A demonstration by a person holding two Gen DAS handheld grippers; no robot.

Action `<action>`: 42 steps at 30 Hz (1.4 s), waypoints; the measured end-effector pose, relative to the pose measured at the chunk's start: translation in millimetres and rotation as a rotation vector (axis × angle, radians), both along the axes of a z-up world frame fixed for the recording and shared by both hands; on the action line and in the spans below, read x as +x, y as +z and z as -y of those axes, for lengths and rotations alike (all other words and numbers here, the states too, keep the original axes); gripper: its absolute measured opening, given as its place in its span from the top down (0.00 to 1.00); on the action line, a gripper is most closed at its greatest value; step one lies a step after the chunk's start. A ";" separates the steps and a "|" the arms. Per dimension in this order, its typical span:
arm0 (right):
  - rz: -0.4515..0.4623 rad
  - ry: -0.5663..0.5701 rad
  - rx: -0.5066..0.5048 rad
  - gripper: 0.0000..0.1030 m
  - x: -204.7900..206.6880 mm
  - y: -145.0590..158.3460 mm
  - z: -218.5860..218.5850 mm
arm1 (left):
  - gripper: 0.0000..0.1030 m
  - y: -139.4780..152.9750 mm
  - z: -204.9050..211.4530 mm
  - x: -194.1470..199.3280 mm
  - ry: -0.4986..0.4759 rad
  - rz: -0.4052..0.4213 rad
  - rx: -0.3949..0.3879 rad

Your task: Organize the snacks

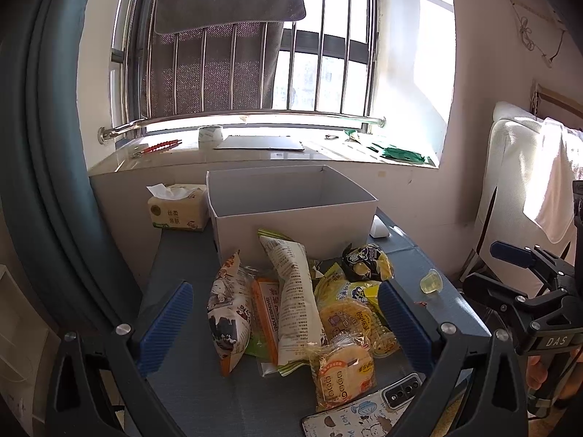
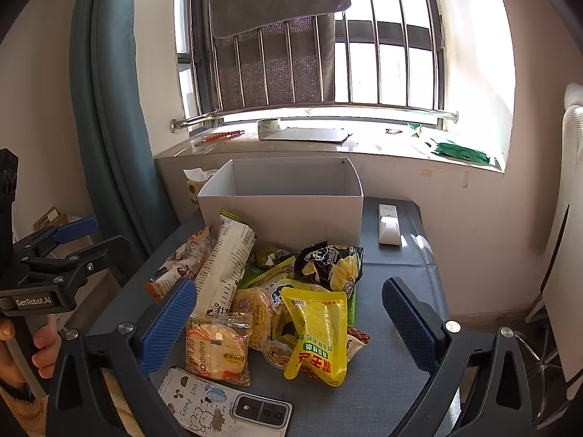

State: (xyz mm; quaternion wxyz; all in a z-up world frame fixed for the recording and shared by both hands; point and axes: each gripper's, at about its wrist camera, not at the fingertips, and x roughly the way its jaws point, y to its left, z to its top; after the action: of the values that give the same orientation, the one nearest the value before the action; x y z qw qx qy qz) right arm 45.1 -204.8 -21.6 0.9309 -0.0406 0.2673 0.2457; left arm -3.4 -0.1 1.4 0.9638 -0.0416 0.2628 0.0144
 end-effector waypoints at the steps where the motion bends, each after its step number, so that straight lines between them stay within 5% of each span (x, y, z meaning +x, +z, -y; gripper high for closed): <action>1: -0.001 0.001 0.000 0.00 0.0 0.1 0.1 | 0.00 -0.1 0.3 0.3 -0.001 -0.001 0.000; 42: -0.010 0.001 0.021 0.00 -2.2 -1.3 4.4 | 0.00 0.5 0.4 -3.1 -0.001 -0.008 -0.005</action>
State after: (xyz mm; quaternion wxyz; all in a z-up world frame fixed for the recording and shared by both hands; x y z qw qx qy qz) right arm 42.8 -209.2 -22.9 0.9298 -0.0298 0.2696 0.2489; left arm -6.6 -0.5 2.0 0.9626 -0.0439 0.2669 0.0133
